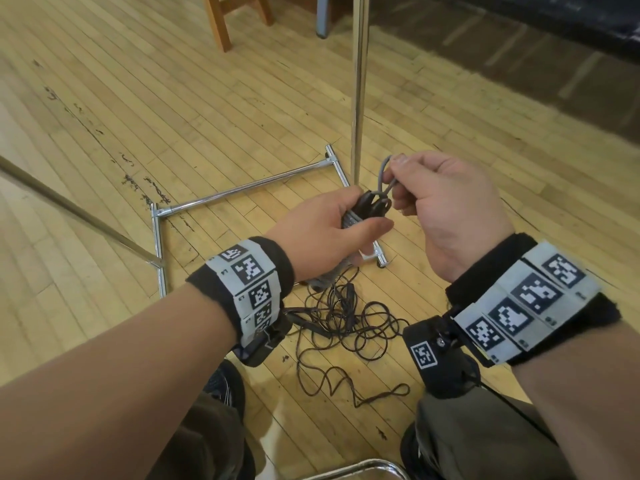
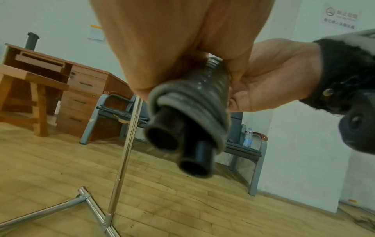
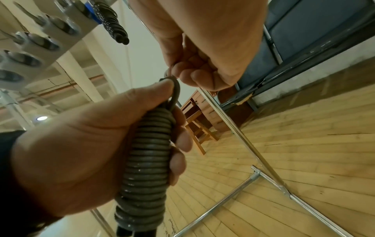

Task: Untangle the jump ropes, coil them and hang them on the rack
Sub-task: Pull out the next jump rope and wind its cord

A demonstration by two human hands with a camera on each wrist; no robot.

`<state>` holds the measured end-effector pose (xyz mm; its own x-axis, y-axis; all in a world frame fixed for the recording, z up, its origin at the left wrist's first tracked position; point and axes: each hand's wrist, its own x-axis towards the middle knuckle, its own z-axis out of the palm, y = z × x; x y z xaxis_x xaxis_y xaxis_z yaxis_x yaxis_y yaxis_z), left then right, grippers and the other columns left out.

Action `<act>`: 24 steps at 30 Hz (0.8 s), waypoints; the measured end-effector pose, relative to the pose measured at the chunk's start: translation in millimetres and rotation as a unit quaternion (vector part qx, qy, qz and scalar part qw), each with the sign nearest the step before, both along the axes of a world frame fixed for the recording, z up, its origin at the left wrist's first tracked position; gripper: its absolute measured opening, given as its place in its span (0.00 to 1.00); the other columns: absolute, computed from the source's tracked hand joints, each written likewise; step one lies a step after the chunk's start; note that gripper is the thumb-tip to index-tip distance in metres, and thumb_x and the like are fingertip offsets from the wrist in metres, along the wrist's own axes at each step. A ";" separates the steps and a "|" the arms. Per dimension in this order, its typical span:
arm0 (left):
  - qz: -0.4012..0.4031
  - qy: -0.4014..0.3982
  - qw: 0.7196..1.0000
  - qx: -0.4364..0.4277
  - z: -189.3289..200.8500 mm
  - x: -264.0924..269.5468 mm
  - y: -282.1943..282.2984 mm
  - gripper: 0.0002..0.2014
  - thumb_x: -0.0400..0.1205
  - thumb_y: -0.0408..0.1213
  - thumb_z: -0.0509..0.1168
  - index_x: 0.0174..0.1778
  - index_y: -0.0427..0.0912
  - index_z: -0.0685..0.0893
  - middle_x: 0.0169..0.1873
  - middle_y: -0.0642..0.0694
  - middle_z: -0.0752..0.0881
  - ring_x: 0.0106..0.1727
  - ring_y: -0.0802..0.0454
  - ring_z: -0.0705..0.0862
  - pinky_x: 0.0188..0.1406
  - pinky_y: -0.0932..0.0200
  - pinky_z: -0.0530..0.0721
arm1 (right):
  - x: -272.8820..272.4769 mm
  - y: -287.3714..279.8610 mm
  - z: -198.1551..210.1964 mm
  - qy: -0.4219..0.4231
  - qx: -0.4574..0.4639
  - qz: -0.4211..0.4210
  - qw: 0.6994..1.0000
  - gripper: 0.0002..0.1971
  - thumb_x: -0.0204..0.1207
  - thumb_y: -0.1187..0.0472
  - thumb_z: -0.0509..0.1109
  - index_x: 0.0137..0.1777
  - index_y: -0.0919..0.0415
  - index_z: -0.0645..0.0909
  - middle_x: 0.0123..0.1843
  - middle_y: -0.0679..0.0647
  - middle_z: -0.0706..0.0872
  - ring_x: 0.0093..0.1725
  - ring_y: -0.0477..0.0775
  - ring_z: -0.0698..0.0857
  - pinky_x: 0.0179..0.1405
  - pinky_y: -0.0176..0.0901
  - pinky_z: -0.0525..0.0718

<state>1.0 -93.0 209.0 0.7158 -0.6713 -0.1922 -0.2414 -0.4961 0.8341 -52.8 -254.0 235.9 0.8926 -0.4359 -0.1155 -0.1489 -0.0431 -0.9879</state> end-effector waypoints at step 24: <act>0.143 0.114 0.959 -0.215 13.3 -4.3 -11.6 0.13 0.83 0.60 0.68 0.52 0.55 0.87 0.45 0.51 0.92 0.46 0.51 0.91 0.47 0.53 0.91 | -7.2 -0.7 7.9 0.003 0.022 0.064 0.998 0.12 0.88 0.56 0.67 0.49 0.55 0.92 0.39 0.52 0.90 0.36 0.46 0.84 0.34 0.41 0.86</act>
